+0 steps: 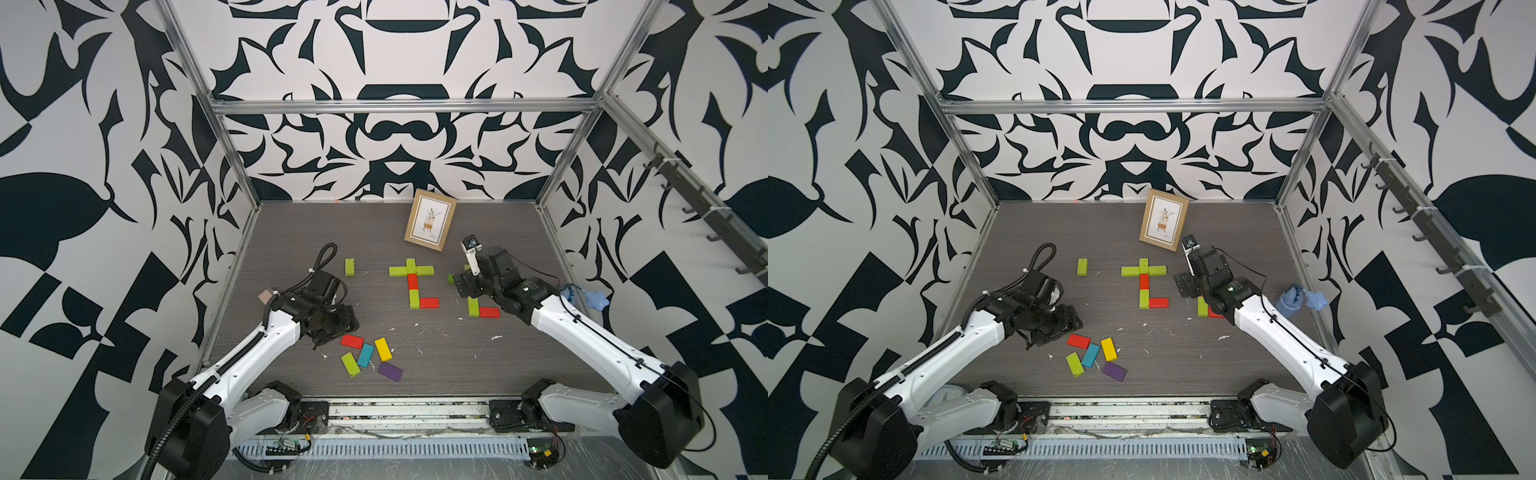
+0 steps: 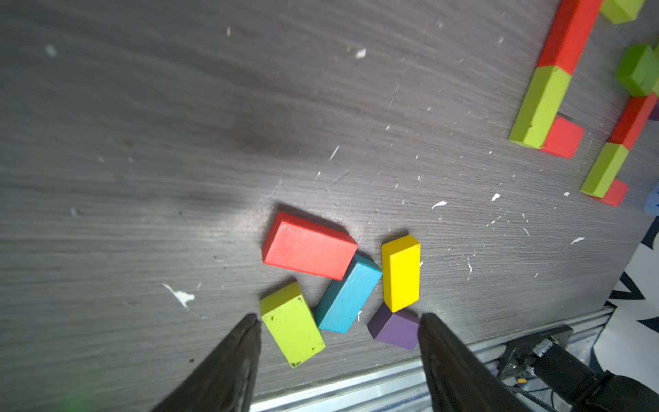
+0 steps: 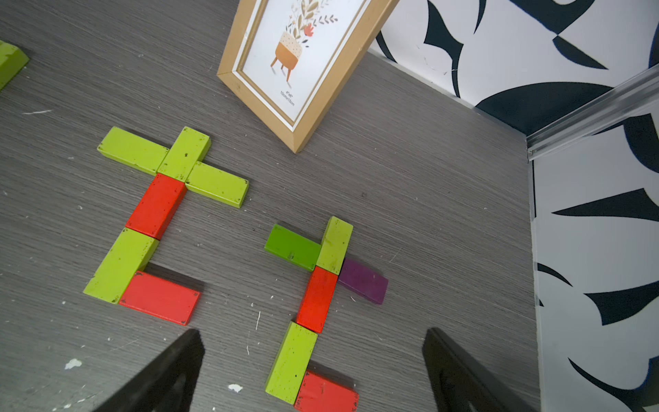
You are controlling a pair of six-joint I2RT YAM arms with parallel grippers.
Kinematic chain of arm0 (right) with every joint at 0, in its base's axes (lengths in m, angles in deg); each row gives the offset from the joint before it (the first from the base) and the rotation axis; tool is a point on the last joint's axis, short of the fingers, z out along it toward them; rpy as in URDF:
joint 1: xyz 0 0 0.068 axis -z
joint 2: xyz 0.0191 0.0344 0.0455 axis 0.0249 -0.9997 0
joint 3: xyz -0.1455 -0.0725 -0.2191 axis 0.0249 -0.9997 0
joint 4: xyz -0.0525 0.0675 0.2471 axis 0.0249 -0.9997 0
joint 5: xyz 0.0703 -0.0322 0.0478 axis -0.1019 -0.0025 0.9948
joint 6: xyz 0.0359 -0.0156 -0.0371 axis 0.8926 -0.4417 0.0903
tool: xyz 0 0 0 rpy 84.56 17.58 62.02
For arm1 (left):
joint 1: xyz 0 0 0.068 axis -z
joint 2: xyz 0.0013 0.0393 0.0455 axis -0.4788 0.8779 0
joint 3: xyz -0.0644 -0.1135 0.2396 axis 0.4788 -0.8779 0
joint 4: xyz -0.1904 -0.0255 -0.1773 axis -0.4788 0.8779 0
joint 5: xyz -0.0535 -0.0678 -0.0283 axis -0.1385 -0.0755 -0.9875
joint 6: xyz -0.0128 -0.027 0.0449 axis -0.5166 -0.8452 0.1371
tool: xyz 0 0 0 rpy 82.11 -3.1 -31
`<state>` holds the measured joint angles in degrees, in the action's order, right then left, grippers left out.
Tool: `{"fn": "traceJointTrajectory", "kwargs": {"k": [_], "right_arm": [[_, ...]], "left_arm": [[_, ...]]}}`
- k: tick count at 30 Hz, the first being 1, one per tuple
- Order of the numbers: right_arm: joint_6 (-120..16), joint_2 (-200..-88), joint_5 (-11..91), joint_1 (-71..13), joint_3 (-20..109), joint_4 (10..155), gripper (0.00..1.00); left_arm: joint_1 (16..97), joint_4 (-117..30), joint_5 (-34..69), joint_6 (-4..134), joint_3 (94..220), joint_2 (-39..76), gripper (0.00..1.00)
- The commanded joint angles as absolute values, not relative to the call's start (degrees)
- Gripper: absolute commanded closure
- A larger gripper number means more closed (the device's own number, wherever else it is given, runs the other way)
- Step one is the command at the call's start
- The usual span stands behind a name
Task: Assemble the letter t with building blocks
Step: Pick up the building block from the center of the board.
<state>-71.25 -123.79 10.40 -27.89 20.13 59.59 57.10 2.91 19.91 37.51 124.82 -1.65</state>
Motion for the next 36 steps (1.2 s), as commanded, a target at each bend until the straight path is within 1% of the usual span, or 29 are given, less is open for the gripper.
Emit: {"fn": "traceJointTrajectory", "kwargs": {"k": [1, 5, 10, 21, 27, 32, 36], "right_arm": [[-70.4, -123.25, 9.55, -27.84, 20.53, 61.14, 0.01], [-70.41, -123.72, 9.54, -27.83, 20.79, 61.01, 0.01], [-70.41, -123.49, 9.36, -27.84, 20.79, 60.83, 0.01], [-70.41, -123.11, 9.16, -27.82, 20.71, 60.65, 0.01], [-70.41, -123.31, 9.13, -27.77, 20.78, 60.74, 0.01], [-70.41, -123.22, 8.94, -27.79, 20.79, 60.85, 0.01], [-70.39, -122.97, 8.83, -27.77, 20.72, 60.79, 0.01]], "left_arm": [[58.18, 1.69, 17.36, 31.83, 122.55, -3.03, 0.27], [58.75, -2.33, 15.42, 29.85, 119.6, -2.45, 0.27], [58.75, -6.32, 14.21, 29.42, 118.18, 1.07, 0.27], [58.75, -10.38, 15.84, 29.81, 118.27, 9.24, 0.32], [58.76, -11.96, 16.04, 29.81, 117.88, 11.56, 0.33], [58.73, -12.63, 17.16, 30.43, 118.94, 13.44, 0.36], [58.76, -11.65, 18.13, 32.17, 121.31, 16.15, 0.41]]}}
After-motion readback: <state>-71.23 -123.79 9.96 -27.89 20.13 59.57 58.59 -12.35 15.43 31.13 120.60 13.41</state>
